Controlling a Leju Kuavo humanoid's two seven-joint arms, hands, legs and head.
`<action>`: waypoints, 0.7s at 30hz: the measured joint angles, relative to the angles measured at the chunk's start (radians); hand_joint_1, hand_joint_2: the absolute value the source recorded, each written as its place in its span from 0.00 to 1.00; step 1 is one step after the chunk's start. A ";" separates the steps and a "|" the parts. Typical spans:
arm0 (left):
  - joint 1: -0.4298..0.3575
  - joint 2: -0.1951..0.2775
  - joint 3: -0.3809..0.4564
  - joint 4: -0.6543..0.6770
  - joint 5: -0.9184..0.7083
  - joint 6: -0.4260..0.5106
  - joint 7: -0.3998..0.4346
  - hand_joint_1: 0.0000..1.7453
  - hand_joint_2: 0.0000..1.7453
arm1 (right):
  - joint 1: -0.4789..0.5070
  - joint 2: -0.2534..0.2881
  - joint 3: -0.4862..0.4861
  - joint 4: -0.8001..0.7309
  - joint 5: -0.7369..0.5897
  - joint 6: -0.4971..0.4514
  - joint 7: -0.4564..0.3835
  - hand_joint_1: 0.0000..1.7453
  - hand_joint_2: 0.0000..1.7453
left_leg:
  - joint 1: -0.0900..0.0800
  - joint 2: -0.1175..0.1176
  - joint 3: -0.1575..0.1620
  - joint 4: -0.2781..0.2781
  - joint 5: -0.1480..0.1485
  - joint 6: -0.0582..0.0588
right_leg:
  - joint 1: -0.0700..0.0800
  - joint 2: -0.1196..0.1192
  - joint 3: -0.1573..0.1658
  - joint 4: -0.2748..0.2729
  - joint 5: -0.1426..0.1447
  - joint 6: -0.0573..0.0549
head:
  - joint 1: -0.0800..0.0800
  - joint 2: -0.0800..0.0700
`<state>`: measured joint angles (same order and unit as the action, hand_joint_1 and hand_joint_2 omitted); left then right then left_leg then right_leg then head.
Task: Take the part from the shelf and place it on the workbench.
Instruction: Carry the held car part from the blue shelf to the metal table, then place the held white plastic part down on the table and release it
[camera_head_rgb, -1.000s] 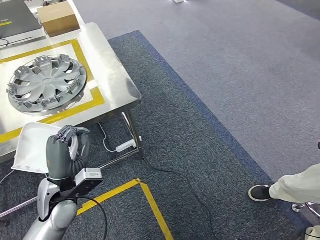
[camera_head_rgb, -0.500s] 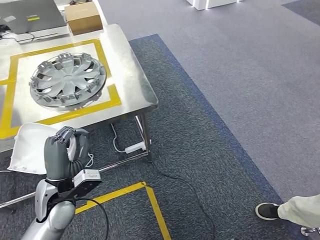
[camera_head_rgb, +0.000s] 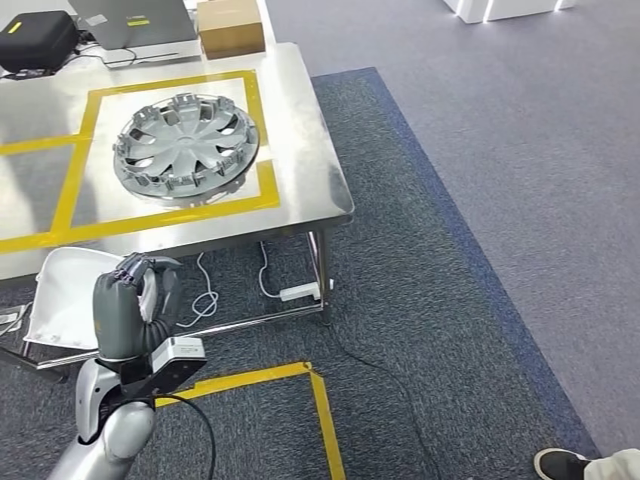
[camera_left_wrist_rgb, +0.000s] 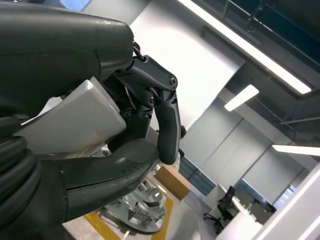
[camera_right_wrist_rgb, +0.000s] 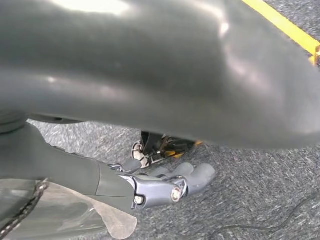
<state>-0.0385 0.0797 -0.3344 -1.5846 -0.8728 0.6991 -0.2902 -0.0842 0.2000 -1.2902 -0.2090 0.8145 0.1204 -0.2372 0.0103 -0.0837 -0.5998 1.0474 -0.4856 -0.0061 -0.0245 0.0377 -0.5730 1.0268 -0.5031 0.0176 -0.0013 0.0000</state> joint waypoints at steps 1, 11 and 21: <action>-0.002 0.000 0.000 0.000 0.000 0.000 0.000 1.00 1.00 | 0.000 0.000 0.000 0.000 0.000 0.001 0.000 0.00 0.00 | -0.001 0.021 -0.015 0.035 -0.021 -0.004 | -0.001 -0.012 0.002 -0.003 0.000 -0.007 | -0.003 0.000; -0.011 0.000 -0.001 0.005 -0.001 0.001 0.003 1.00 1.00 | 0.000 0.000 0.004 0.000 0.002 0.003 0.000 0.00 0.00 | -0.016 0.148 0.003 0.002 0.016 0.010 | 0.015 -0.122 0.023 -0.002 -0.021 -0.009 | -0.009 0.000; -0.013 -0.006 0.000 0.008 -0.005 0.007 0.007 1.00 1.00 | 0.001 0.000 0.006 0.000 0.001 0.003 -0.002 0.00 0.00 | -0.007 0.050 0.006 -0.026 0.022 0.040 | 0.013 -0.040 -0.120 0.269 -0.132 0.021 | 0.001 0.000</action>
<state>-0.0513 0.0734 -0.3342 -1.5768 -0.8774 0.7056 -0.2834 -0.0829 0.1999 -1.2837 -0.2090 0.8153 0.1231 -0.2396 0.0030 -0.0335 -0.5933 1.0217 -0.4632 0.0338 -0.0113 -0.0024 -0.6927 1.2961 -0.6347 0.0386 0.0000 0.0000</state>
